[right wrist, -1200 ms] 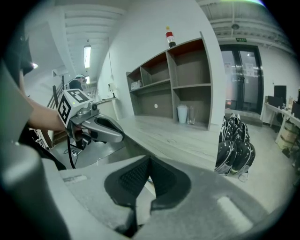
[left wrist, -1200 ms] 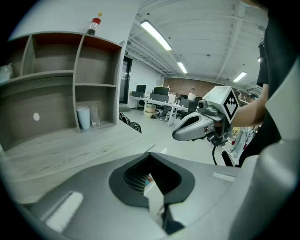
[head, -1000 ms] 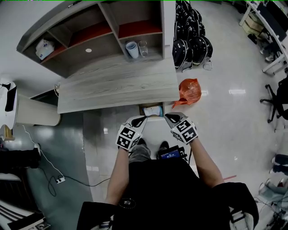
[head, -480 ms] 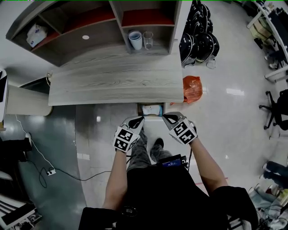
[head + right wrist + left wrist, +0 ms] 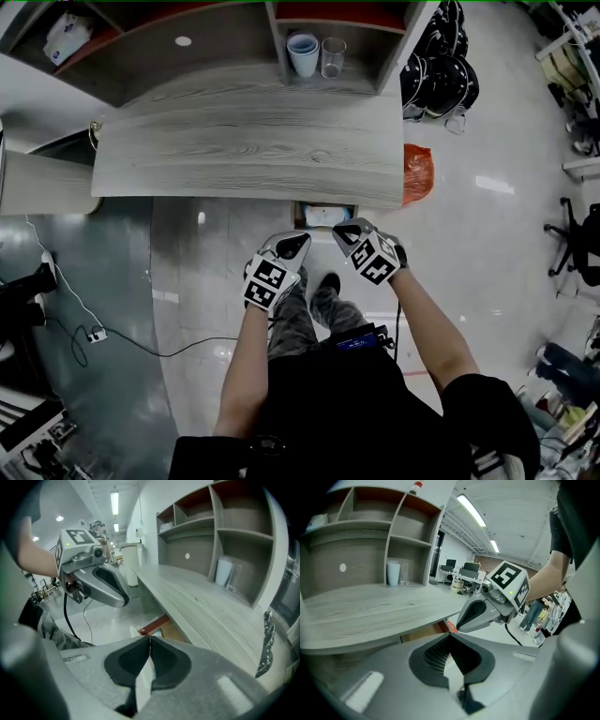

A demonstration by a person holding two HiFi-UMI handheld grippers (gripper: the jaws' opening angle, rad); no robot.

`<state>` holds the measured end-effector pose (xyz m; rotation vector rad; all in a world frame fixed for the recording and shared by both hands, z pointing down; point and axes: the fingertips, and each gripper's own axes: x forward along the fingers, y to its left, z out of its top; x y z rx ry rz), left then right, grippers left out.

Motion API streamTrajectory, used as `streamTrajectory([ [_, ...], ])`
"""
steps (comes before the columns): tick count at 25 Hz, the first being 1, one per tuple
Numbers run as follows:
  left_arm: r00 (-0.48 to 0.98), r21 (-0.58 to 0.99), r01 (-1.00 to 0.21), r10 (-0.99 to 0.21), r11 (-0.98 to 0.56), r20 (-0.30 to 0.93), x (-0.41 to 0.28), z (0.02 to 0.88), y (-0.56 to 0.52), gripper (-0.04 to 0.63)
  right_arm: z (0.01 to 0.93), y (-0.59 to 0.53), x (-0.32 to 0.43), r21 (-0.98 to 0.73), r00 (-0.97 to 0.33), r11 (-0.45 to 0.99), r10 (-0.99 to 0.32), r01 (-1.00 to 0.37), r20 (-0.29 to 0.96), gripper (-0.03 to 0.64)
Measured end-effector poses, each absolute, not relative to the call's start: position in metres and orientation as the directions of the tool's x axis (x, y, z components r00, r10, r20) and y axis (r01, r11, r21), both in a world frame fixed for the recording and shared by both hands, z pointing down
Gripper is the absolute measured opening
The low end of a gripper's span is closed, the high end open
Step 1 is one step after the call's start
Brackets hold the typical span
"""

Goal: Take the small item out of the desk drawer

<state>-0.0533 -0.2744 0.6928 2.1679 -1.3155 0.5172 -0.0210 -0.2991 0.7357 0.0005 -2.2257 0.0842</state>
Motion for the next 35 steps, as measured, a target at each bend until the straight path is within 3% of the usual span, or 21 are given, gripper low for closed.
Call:
streamTrajectory([
  [22, 0.433, 0.282, -0.901, -0.672, -0.329, 0.601, -0.090, 0.746, -0.275, 0.000, 0.839, -0.293, -0.070, -0.088, -0.421, 0.978, 0.161, 0.188, 0.893, 0.107],
  [35, 0.422, 0.296, -0.906, -0.677, -0.301, 0.603, -0.098, 0.756, -0.269, 0.000, 0.873, -0.296, -0.070, -0.035, -0.319, 0.957, 0.130, 0.289, 0.939, 0.161],
])
